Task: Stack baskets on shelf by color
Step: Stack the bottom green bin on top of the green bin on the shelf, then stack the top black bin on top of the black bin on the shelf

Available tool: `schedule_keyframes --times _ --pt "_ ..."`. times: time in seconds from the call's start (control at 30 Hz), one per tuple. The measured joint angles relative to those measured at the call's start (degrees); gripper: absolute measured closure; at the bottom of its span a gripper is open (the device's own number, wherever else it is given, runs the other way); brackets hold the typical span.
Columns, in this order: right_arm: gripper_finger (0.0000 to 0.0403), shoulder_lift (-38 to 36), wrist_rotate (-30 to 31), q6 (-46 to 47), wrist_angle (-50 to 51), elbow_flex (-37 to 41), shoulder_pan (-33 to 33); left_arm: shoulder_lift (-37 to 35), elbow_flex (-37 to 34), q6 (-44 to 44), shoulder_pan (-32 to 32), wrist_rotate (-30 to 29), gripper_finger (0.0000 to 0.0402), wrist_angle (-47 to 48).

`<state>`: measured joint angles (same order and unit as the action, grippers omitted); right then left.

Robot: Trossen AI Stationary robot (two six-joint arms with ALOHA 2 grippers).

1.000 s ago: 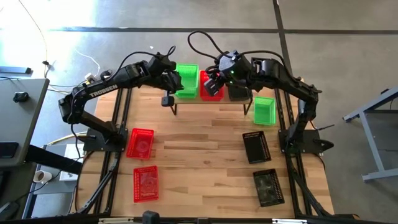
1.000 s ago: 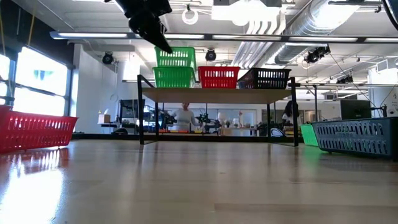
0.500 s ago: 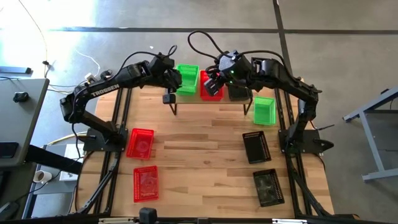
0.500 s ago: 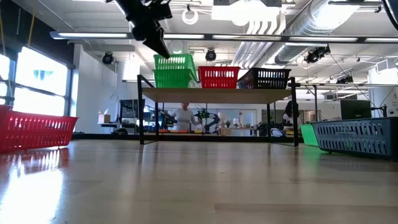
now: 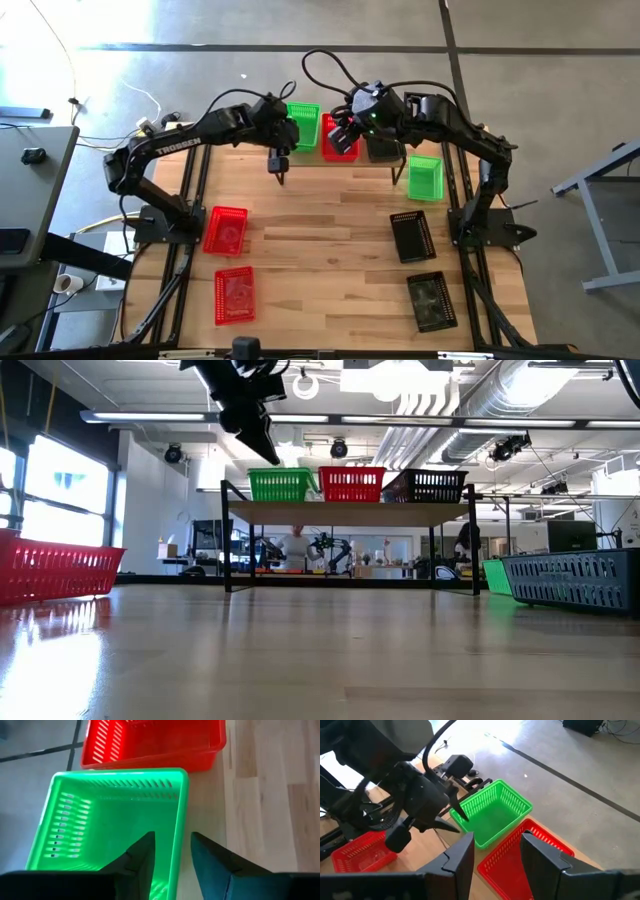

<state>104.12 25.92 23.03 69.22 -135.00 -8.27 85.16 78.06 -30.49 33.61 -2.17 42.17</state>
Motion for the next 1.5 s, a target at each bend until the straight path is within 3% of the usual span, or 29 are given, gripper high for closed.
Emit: schedule_keyframes --times 0.37,0.7,1.2,1.5 --pt "0.0258 0.0 -4.5 0.0 6.9 0.0 0.3 -4.3 0.6 5.3 -0.4 -4.8 0.0214 0.9" --pt "0.0258 0.0 -5.2 4.1 21.0 2.8 3.8 -8.9 7.3 10.4 -0.4 -4.5 0.0213 3.0" --pt "0.0258 -1.6 -21.8 0.9 20.7 25.0 14.3 -10.7 7.5 12.4 -0.4 -4.5 0.0213 7.0" --pt "0.0258 -12.1 -28.1 5.6 14.7 45.0 20.2 -10.7 7.5 12.4 -0.4 -4.5 0.0213 10.4"
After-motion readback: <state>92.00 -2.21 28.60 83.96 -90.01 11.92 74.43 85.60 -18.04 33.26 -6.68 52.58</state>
